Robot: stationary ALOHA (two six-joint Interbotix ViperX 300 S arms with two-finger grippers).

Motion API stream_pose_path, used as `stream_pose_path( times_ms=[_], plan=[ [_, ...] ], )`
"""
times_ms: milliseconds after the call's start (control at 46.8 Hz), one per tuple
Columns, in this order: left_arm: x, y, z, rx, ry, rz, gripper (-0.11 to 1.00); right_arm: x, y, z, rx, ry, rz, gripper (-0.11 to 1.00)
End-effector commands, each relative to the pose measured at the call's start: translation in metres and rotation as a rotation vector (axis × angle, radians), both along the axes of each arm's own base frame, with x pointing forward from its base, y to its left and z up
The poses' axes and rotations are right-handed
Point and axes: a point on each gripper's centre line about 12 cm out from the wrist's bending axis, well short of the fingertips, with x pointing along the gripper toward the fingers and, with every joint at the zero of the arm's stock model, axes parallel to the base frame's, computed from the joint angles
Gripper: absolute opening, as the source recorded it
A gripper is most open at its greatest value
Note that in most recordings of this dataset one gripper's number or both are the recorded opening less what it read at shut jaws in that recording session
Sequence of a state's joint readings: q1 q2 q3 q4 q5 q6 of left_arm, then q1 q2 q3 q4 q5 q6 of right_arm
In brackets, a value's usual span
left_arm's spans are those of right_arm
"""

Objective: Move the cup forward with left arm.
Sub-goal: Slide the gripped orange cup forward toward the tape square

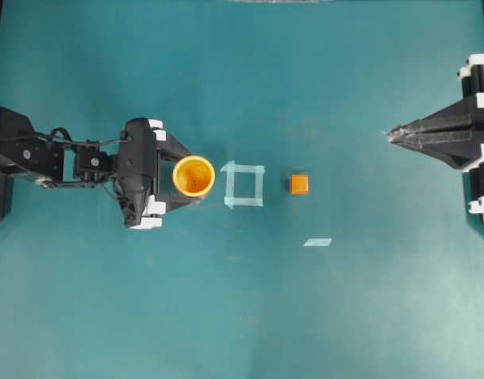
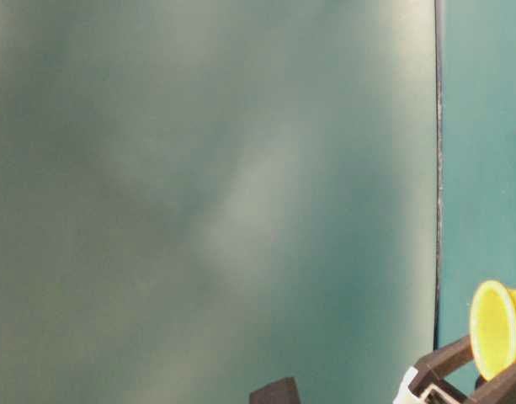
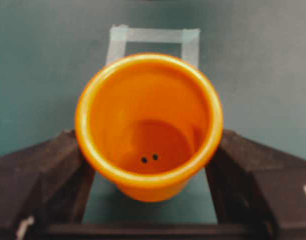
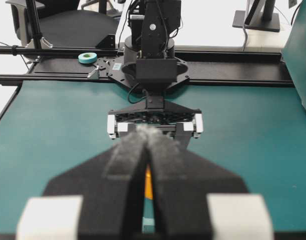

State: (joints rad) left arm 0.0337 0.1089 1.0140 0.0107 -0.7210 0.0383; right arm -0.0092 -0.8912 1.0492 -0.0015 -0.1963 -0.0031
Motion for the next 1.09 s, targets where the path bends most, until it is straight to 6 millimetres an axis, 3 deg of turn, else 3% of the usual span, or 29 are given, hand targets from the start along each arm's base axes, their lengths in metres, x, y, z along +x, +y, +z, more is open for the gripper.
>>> stream_pose_path(
  times_ms=[0,278,684,1069],
  plan=[
    [0.004,-0.009,0.012,0.002,-0.046,-0.029,0.64,0.001,0.0,0.014,0.0,-0.037,-0.001,0.0],
    [0.003,-0.036,0.011,-0.008,-0.043,-0.104,0.64,0.001,0.0,0.014,0.0,-0.04,-0.001,0.0],
    [-0.001,-0.102,0.012,-0.029,-0.049,-0.288,0.64,0.001,0.0,0.014,0.0,-0.035,-0.001,0.0],
    [-0.018,-0.157,0.011,-0.032,-0.044,-0.456,0.64,0.001,0.0,0.013,0.0,-0.029,-0.001,0.0]
  ],
)
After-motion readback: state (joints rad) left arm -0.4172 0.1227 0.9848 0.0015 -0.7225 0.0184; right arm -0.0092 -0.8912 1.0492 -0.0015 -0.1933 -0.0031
